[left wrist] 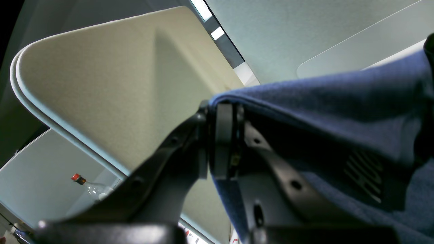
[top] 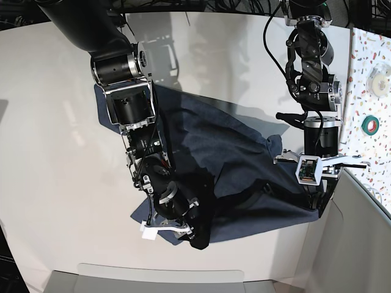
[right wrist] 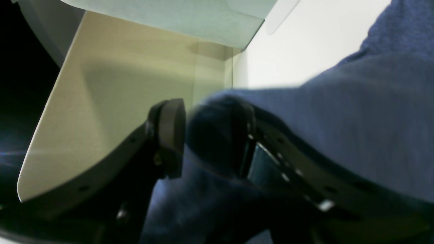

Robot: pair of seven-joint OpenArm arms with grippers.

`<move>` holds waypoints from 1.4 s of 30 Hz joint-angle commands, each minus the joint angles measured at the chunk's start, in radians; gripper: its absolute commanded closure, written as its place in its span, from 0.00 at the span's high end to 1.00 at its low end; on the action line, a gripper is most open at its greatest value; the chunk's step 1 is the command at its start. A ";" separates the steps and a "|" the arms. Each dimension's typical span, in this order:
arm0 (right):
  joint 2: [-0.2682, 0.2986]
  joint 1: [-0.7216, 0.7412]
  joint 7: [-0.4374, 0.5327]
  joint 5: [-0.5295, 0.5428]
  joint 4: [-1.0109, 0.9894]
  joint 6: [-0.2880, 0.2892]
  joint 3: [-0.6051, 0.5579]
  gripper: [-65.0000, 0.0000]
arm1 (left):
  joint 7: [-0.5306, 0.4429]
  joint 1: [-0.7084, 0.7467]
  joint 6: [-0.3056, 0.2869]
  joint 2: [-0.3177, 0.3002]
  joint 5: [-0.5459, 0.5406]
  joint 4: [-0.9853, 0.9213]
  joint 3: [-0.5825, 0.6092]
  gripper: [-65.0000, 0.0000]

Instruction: Layout the t-shirt on the table in an organized manner, then fold the t-shirt properly

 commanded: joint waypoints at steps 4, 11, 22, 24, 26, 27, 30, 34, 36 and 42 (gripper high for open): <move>-0.007 0.043 0.009 0.009 0.017 0.025 0.010 0.35 | -0.031 -0.014 0.021 -0.010 0.002 0.022 -0.007 0.00; -0.007 0.042 -0.001 0.011 0.028 0.025 0.083 0.35 | -0.031 0.012 0.021 -0.011 0.002 0.022 -0.009 0.00; -0.007 -0.288 -0.233 0.071 0.299 0.024 0.085 0.35 | -0.020 0.011 0.021 -0.011 0.002 0.022 -0.007 0.00; -0.007 -0.319 -0.241 0.160 0.301 0.024 0.076 0.35 | -0.020 0.012 0.021 -0.011 0.002 0.022 -0.007 0.00; -0.007 -0.333 -0.251 0.228 0.298 0.025 0.045 0.35 | -0.020 0.014 0.021 -0.008 0.002 0.022 -0.007 0.00; -0.007 -0.339 -0.251 0.228 0.298 0.027 0.036 0.35 | -0.020 0.014 0.021 -0.007 0.002 0.022 -0.006 0.00; -0.007 -0.337 -0.245 0.228 0.296 0.081 0.027 0.35 | -0.020 0.015 0.021 -0.004 0.002 0.020 -0.003 0.00; -0.007 -0.334 -0.202 0.228 0.295 0.110 0.027 0.35 | -0.020 0.023 0.021 -0.004 0.002 0.020 -0.006 0.00; -0.007 -0.334 -0.166 0.228 0.265 0.114 0.027 0.35 | -0.020 0.034 0.021 -0.004 0.002 0.020 -0.006 0.00; -0.007 -0.273 -0.127 0.228 0.101 0.116 0.031 0.35 | -0.027 0.054 0.021 -0.004 0.002 0.020 -0.007 0.00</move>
